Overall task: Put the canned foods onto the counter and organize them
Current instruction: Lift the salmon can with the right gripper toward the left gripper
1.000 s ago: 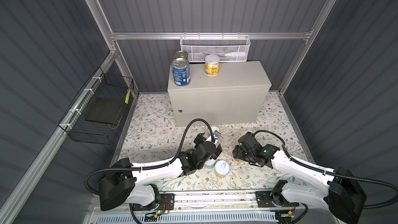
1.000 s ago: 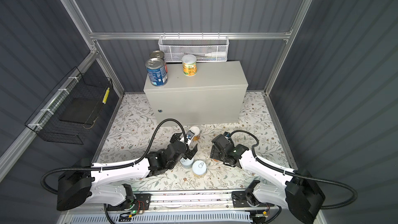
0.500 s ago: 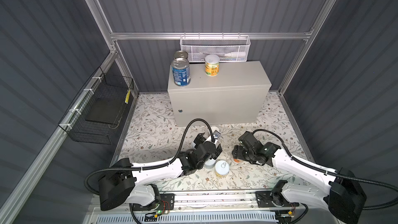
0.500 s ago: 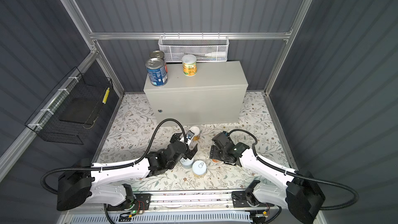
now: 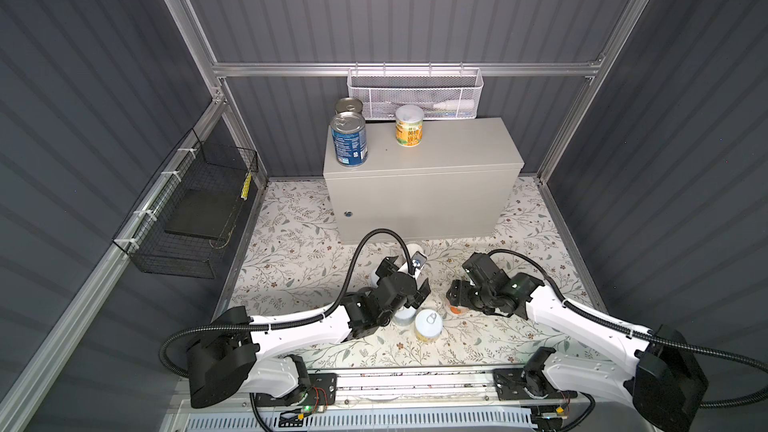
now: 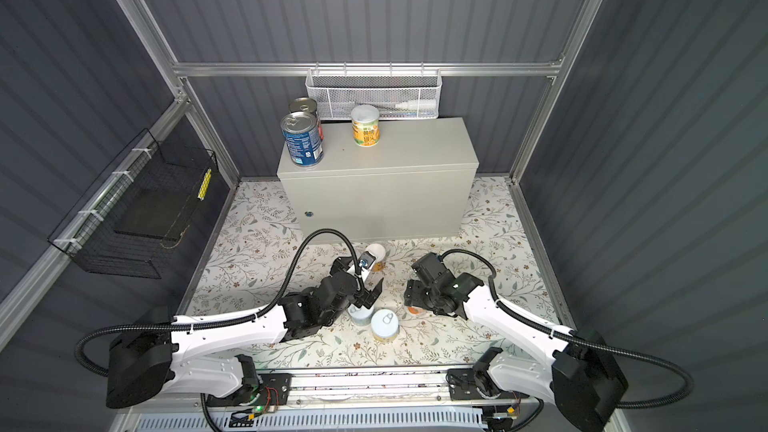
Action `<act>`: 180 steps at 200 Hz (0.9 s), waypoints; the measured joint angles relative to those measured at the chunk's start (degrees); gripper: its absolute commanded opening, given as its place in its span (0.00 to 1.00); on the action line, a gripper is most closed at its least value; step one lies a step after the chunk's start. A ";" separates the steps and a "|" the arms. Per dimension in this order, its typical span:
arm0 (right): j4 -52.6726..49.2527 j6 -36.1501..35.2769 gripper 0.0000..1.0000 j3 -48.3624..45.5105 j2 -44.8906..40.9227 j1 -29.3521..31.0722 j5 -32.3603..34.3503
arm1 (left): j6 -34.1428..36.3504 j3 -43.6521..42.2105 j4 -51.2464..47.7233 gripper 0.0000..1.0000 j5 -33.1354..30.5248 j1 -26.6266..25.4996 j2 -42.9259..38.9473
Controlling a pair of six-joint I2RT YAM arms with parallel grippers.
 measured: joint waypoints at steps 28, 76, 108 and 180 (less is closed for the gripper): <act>0.28 -0.42 0.73 0.31 -1.70 -1.18 -2.64 | 0.00 -0.46 1.25 1.00 1.25 0.00 0.00; 1.25 -1.14 0.73 2.25 -1.46 -2.01 -6.62 | 0.04 -0.66 2.08 1.00 3.58 0.00 0.00; 2.25 -1.79 0.73 3.89 0.02 -2.78 -8.72 | 0.70 -1.49 2.58 1.00 5.60 0.00 -0.35; 1.62 -2.80 0.74 4.48 -1.31 -6.43 -11.96 | 3.96 -4.50 5.49 1.00 12.31 0.00 -4.33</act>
